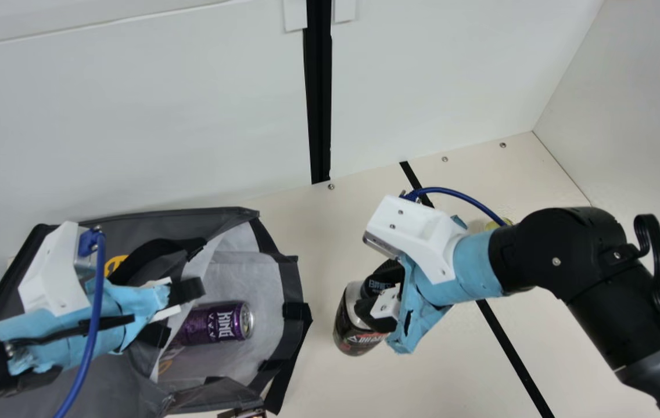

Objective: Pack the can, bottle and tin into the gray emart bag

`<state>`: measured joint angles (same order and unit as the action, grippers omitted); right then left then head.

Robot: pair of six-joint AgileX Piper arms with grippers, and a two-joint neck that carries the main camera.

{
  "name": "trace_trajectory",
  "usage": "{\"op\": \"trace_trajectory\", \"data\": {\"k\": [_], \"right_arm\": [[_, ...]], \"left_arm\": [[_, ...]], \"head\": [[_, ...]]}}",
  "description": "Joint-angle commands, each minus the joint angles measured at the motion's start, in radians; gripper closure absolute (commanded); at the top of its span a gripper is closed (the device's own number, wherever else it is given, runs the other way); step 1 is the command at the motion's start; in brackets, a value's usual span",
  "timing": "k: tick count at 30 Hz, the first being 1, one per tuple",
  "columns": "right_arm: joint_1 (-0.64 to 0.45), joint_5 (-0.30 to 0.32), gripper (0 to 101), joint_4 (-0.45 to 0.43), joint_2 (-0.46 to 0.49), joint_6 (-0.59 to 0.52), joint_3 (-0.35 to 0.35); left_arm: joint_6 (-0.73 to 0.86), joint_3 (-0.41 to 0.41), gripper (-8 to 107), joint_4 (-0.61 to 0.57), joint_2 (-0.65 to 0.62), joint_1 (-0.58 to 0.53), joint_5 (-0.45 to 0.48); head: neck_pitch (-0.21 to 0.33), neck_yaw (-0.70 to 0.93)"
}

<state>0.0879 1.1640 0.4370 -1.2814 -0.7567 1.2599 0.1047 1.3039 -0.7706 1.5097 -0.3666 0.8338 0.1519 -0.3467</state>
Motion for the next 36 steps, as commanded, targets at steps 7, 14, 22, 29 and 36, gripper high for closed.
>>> {"op": "trace_trajectory", "data": {"k": [7, 14, 22, 29, 36], "right_arm": [[0.016, -0.046, 101, 0.055, 0.006, -0.031, -0.023], [0.027, -0.097, 101, 0.130, 0.011, -0.083, -0.036], [0.044, -0.168, 101, 0.224, 0.012, -0.154, -0.058], [0.067, -0.237, 101, 0.313, 0.006, -0.216, -0.086], [0.100, -0.310, 101, 0.392, -0.007, -0.269, -0.104]], "left_arm": [[0.000, 0.000, 89, 0.000, 0.000, 0.000, 0.000], [0.000, 0.000, 89, 0.000, 0.000, 0.000, 0.000], [0.000, 0.000, 89, 0.000, 0.000, 0.000, 0.000], [0.000, 0.000, 89, 0.000, 0.000, 0.000, 0.000], [0.000, 0.000, 89, 0.000, 0.000, 0.000, 0.000]], "head": [[0.023, -0.002], [0.023, -0.002], [0.023, -0.002], [0.023, -0.002], [0.023, -0.002]]}}
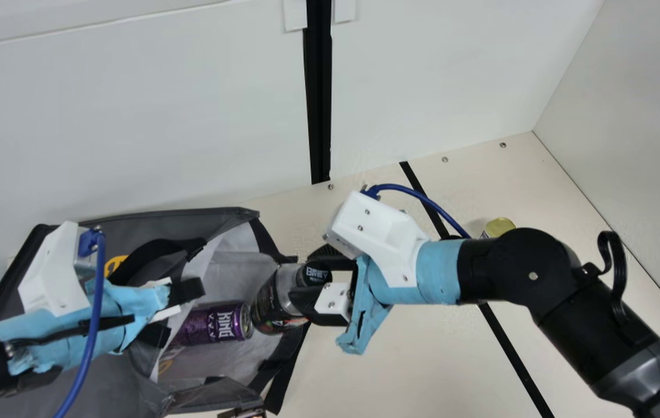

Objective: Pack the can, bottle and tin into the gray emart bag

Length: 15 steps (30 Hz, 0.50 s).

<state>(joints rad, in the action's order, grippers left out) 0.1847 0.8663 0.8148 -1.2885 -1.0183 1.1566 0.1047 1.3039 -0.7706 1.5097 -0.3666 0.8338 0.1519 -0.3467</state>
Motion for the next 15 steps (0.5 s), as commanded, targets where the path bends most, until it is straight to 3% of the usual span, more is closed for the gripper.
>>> {"op": "trace_trajectory", "data": {"k": [1, 15], "right_arm": [[0.009, -0.022, 101, 0.026, -0.003, -0.013, -0.002], [0.080, -0.138, 101, 0.196, -0.046, -0.111, -0.023]], "left_arm": [[0.000, 0.000, 89, 0.000, 0.000, 0.000, 0.000], [0.000, 0.000, 89, 0.000, 0.000, 0.000, 0.000]], "head": [[0.023, -0.002], [0.023, -0.002]]}}
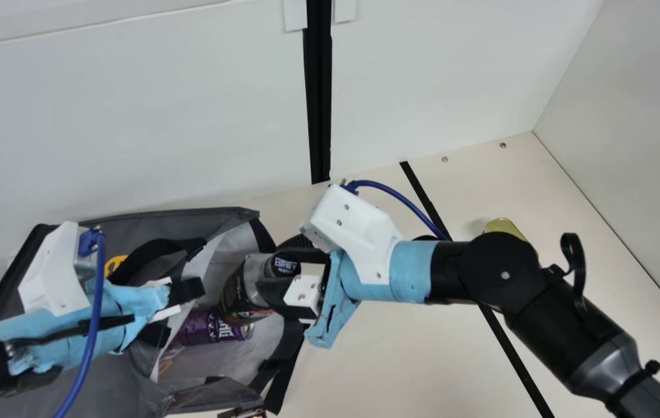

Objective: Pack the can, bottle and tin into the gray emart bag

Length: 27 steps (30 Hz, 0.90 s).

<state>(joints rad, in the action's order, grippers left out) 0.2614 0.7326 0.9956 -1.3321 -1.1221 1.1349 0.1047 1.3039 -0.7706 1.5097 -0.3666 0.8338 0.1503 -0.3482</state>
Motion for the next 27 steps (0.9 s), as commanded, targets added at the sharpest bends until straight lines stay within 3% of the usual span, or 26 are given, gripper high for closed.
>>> {"op": "trace_trajectory", "data": {"k": [1, 14, 27], "right_arm": [[0.008, -0.011, 101, 0.027, -0.008, -0.014, -0.002], [0.076, -0.071, 101, 0.172, -0.091, -0.120, -0.016], [0.110, -0.085, 101, 0.302, -0.190, -0.229, -0.016]], "left_arm": [[0.000, 0.000, 89, 0.000, 0.000, 0.000, 0.000], [0.000, 0.000, 89, 0.000, 0.000, 0.000, 0.000], [0.000, 0.000, 89, 0.000, 0.000, 0.000, 0.000]], "head": [[0.024, -0.001], [0.024, -0.001], [0.024, -0.001]]}}
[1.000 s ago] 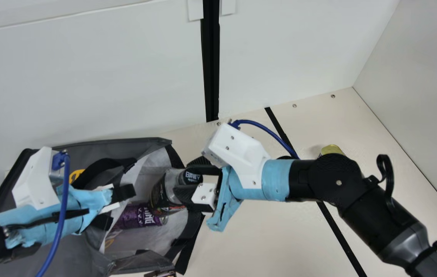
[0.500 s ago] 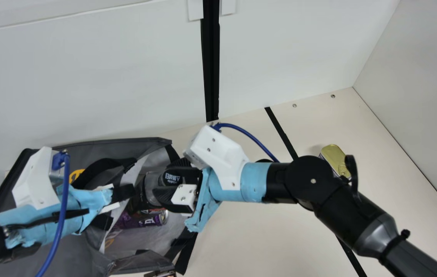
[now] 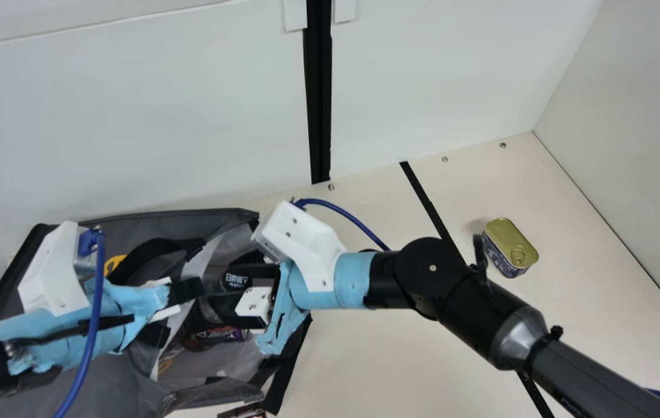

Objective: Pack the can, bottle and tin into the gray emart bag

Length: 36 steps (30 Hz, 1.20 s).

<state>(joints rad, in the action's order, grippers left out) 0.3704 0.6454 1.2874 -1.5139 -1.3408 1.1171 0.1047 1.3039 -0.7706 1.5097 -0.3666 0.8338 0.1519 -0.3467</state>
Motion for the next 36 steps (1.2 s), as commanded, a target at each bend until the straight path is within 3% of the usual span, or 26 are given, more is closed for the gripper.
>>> {"op": "trace_trajectory", "data": {"k": [1, 12, 31, 36], "right_arm": [[0.001, 0.002, 101, 0.019, -0.017, -0.019, 0.002], [0.002, 0.008, 101, 0.097, -0.108, -0.099, 0.018], [0.015, 0.014, 101, 0.146, -0.205, -0.179, 0.039], [0.019, 0.011, 85, 0.149, -0.218, -0.185, 0.044]], "left_arm": [[0.000, 0.000, 89, 0.000, 0.000, 0.000, 0.000], [0.000, 0.000, 89, 0.000, 0.000, 0.000, 0.000], [0.000, 0.000, 89, 0.000, 0.000, 0.000, 0.000], [0.000, 0.000, 89, 0.000, 0.000, 0.000, 0.000]], "head": [[0.023, -0.002], [0.023, -0.002], [0.023, -0.002], [0.023, -0.002]]}}
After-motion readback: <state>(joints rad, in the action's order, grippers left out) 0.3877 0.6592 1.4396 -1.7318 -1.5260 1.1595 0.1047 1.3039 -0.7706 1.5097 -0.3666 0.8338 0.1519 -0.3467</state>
